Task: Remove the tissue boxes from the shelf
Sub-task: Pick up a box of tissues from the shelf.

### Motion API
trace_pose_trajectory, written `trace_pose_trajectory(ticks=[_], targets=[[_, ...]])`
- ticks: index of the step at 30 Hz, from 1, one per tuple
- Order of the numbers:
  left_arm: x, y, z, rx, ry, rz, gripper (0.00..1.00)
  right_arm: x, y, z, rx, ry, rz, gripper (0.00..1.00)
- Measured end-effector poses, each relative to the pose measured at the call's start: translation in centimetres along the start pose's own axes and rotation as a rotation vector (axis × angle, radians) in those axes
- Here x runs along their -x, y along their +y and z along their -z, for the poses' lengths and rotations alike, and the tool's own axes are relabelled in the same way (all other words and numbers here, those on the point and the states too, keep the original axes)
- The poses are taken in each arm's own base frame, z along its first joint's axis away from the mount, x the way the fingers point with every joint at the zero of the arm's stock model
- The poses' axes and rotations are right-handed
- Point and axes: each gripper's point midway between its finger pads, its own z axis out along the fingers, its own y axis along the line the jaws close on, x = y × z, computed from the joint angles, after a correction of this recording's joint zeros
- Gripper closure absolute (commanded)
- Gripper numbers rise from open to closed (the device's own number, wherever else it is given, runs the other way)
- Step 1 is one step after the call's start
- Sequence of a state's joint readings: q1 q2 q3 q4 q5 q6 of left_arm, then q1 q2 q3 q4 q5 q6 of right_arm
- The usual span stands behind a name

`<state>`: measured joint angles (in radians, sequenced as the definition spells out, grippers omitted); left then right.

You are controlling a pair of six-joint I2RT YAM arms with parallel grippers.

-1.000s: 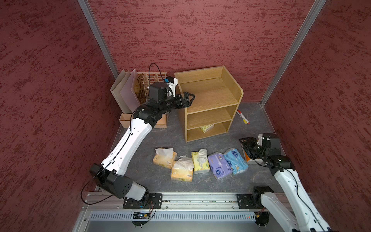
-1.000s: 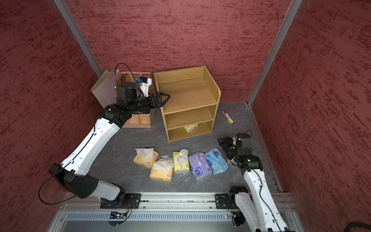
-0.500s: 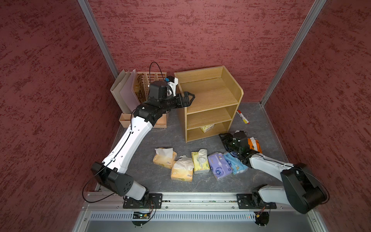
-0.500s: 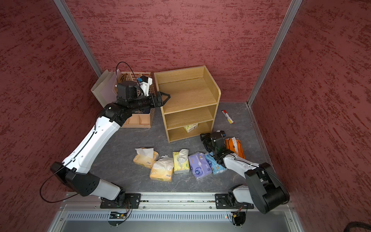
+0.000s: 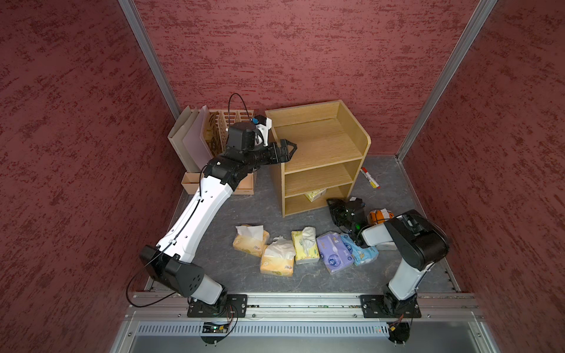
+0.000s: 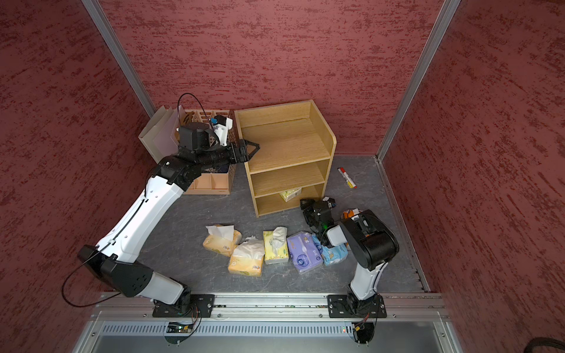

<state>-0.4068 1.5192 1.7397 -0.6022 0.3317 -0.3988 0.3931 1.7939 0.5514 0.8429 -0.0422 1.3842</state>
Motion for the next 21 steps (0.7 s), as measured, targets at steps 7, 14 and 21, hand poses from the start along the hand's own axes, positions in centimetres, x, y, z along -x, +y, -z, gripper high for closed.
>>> trace_pose_trajectory(ticks=[7,14,21], targets=[[0.0,0.1,-0.4,0.001,0.006,-0.006,0.00,0.2,2.8,-2.0,0.056,0.009,0.011,0.41],[-0.1,0.2,-0.6,0.002,0.011,-0.012,0.00,-0.5,3.0,-3.9,0.055,0.038,0.022,0.41],[-0.3,0.3,-0.9,0.000,0.019,-0.017,0.00,-0.8,4.1,-5.8,0.060,0.065,0.031,0.43]])
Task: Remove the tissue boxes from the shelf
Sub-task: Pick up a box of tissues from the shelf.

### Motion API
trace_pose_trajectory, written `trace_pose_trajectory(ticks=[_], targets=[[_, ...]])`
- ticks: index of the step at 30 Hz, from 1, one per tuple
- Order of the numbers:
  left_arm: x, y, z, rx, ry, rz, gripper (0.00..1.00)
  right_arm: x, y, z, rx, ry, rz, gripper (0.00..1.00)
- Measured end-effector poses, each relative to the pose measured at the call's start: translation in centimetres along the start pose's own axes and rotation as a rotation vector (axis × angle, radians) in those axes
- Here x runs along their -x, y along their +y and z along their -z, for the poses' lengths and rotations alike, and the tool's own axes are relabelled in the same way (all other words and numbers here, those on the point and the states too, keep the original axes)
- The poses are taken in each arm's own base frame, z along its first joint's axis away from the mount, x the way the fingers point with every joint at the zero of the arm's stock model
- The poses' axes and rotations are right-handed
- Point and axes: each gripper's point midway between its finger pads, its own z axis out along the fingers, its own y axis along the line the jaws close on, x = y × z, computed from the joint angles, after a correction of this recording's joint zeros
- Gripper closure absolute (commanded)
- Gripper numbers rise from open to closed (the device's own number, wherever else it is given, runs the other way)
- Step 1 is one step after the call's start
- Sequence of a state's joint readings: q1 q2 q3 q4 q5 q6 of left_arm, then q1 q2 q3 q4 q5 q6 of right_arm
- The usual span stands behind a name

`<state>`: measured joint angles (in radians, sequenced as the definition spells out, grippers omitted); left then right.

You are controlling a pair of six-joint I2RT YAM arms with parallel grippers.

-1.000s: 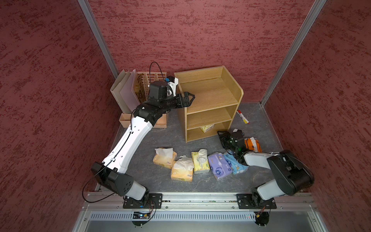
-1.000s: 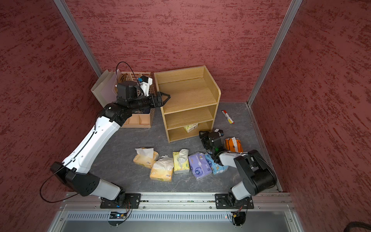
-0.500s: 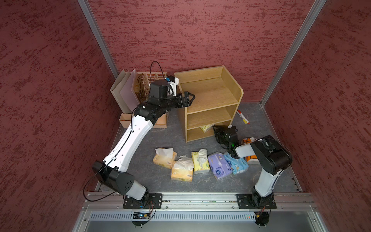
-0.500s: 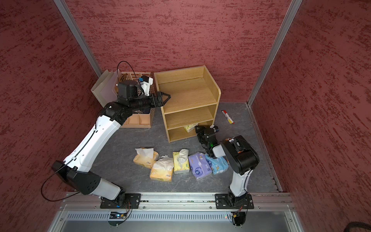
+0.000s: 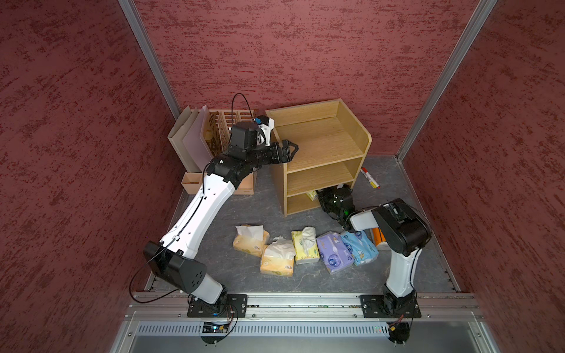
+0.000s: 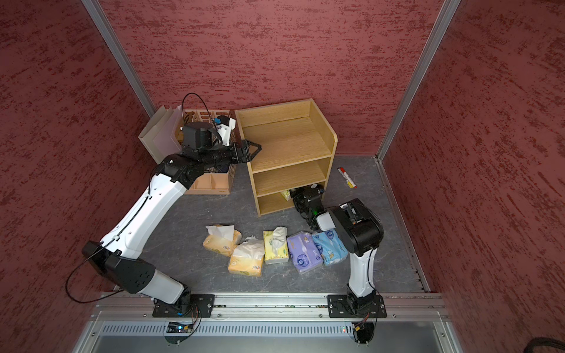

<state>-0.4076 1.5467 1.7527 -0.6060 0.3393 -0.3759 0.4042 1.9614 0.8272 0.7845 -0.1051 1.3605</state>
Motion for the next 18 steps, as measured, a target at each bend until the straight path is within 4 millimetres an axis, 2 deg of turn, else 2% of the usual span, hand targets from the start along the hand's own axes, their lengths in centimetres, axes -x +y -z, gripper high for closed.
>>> trace_pose_trajectory(ticks=[2,13,16,18], targets=[[0.0,0.0,0.0,0.000,0.000,0.000,0.00,0.1,0.3,-0.4,-0.002,-0.001,0.003,0.47],[-0.1,0.0,0.0,0.002,0.003,-0.009,0.00,-0.1,-0.8,-1.1,-0.116,0.026,0.042,0.93],[-0.1,0.1,0.0,0.003,0.004,-0.012,0.00,-0.1,-0.6,-1.4,-0.134,0.034,0.062,1.00],[-0.1,0.1,0.0,0.003,0.005,-0.012,0.00,-0.2,-0.7,-1.3,-0.148,0.042,0.072,1.00]])
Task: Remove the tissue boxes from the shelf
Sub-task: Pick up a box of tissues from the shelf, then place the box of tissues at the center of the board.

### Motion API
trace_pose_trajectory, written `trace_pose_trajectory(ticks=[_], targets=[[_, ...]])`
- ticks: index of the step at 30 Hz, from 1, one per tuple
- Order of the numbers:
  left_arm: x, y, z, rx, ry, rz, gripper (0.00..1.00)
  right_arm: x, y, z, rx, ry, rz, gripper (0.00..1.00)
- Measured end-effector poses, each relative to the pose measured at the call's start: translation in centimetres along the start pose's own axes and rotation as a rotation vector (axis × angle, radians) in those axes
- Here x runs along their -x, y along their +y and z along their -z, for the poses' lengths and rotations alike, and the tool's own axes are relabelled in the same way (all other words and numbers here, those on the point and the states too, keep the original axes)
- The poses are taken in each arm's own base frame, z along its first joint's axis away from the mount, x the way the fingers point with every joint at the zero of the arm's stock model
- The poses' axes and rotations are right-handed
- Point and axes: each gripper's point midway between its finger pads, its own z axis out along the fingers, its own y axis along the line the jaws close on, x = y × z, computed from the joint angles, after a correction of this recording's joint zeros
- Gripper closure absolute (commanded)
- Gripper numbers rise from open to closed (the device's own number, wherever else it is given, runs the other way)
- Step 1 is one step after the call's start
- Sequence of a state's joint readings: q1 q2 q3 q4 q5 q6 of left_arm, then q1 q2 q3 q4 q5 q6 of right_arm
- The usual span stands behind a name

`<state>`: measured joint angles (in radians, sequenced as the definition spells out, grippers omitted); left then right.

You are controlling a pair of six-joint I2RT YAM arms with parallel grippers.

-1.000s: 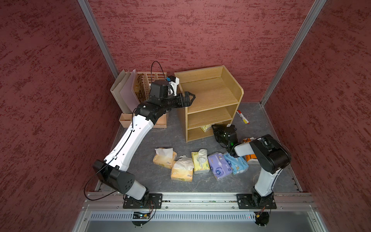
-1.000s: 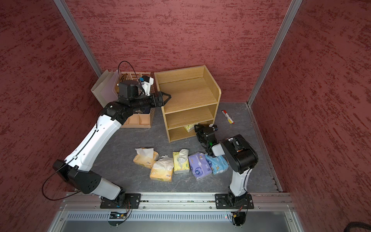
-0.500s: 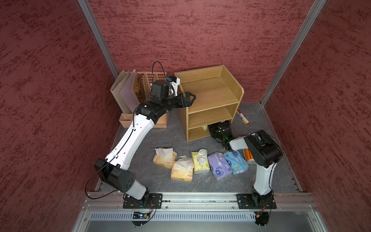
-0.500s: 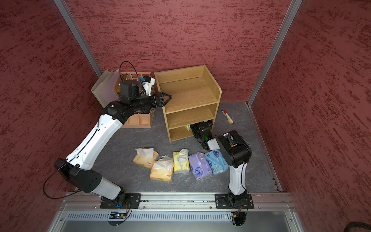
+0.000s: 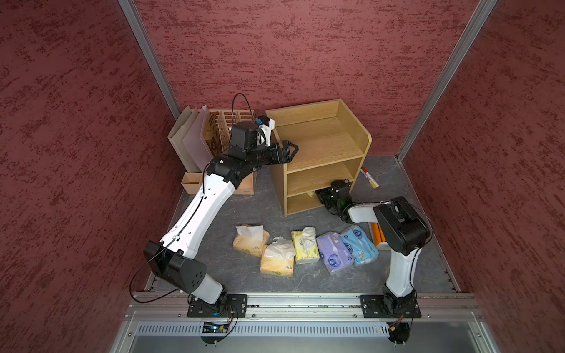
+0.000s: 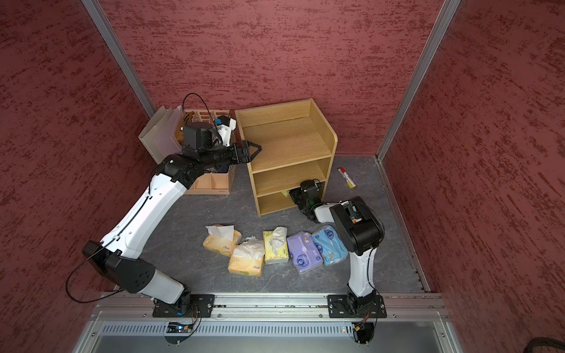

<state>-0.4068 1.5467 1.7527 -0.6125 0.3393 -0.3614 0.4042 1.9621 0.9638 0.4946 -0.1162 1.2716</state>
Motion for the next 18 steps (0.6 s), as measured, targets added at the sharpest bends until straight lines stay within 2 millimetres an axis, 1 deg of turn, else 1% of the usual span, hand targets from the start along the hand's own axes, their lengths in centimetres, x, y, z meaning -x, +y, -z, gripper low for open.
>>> trace_pose_trajectory(ticks=[4,7,10,14,18], targets=[[0.0,0.0,0.0,0.001,0.000,0.000,0.00,-0.5,-0.2,0.9,-0.047,0.021,0.017,1.00],[0.0,0.1,0.0,0.002,0.000,0.001,0.00,-1.4,-0.5,2.6,-0.102,0.048,0.038,1.00],[0.0,0.1,0.0,0.003,0.000,0.002,0.00,-2.4,-0.9,4.6,-0.169,0.082,0.080,1.00],[0.1,0.1,0.1,0.003,-0.003,0.003,0.00,-3.3,-2.1,7.4,-0.262,0.125,0.151,1.00],[0.2,0.1,0.1,0.003,-0.005,0.006,0.00,-4.2,-4.3,10.9,-0.359,0.174,0.219,1.00]])
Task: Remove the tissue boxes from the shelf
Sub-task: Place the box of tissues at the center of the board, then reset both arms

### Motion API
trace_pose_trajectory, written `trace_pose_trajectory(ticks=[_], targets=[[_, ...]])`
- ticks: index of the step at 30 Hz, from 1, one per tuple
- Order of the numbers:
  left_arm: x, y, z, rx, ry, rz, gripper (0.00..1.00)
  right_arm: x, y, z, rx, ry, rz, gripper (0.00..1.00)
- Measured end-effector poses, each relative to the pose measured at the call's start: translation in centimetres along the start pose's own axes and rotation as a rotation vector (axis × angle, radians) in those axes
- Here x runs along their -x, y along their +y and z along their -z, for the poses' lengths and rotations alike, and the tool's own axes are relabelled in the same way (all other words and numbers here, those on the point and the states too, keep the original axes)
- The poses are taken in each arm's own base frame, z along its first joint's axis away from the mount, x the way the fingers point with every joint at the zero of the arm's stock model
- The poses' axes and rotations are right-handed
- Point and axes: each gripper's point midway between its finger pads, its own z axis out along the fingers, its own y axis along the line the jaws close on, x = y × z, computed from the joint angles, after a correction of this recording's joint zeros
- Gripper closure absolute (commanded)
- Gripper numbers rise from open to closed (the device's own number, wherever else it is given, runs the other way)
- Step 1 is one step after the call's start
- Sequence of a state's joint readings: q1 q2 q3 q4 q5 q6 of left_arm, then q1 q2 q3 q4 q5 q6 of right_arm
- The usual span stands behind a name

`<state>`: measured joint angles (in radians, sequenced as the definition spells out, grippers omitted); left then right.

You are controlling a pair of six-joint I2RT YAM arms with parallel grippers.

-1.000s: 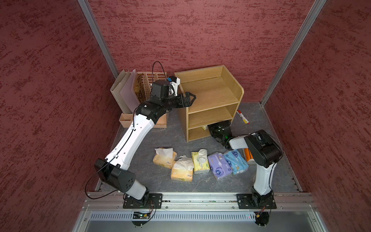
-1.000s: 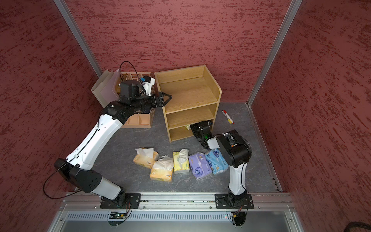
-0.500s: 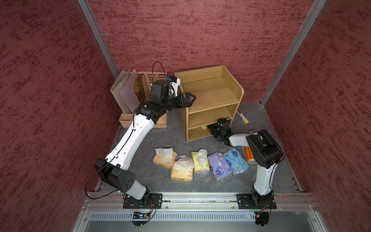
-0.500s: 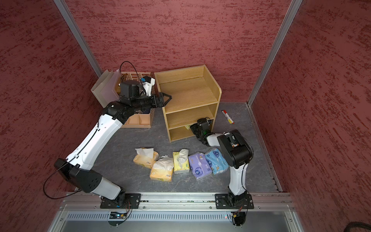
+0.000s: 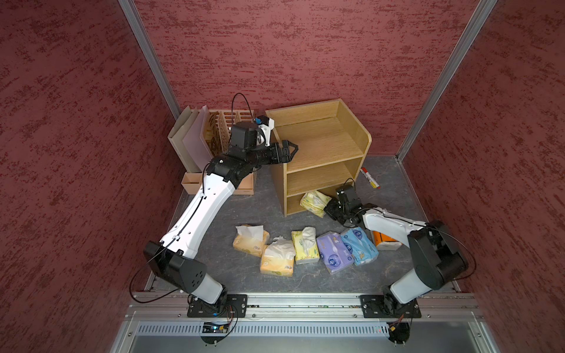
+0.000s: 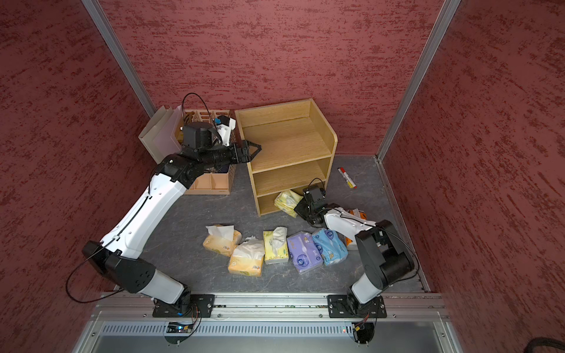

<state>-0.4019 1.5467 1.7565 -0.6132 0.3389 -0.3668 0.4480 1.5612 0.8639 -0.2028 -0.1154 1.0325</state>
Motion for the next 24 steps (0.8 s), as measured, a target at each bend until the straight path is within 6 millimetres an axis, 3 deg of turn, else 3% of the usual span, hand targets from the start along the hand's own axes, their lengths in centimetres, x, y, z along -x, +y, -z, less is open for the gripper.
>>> trace_pose_trajectory(ticks=[6,12,13,15,18,22,24], targets=[[0.1,0.2,0.1,0.006,-0.005,0.002,0.00,-2.2,-4.6,3.3,-0.150,0.053,0.091,1.00],[0.7,0.5,0.9,0.017,-0.026,0.004,0.00,-2.9,-7.4,6.6,-0.262,0.059,0.171,1.00],[0.8,0.5,1.2,0.017,-0.031,0.003,0.00,-3.0,-7.8,6.9,-0.277,0.062,0.180,0.96],[1.1,0.5,1.6,0.019,-0.044,0.002,0.00,-3.3,-8.5,7.5,-0.304,0.069,0.195,0.57],[1.7,0.8,2.4,0.037,-0.069,0.001,0.00,-3.5,-9.0,8.3,-0.322,0.077,0.220,0.27],[2.5,2.4,3.8,0.110,-0.119,0.006,0.00,-2.5,-7.5,9.7,-0.314,0.056,0.255,0.03],[2.7,3.7,5.0,0.168,-0.150,0.008,0.00,-1.0,-5.2,10.8,-0.279,0.008,0.270,0.02]])
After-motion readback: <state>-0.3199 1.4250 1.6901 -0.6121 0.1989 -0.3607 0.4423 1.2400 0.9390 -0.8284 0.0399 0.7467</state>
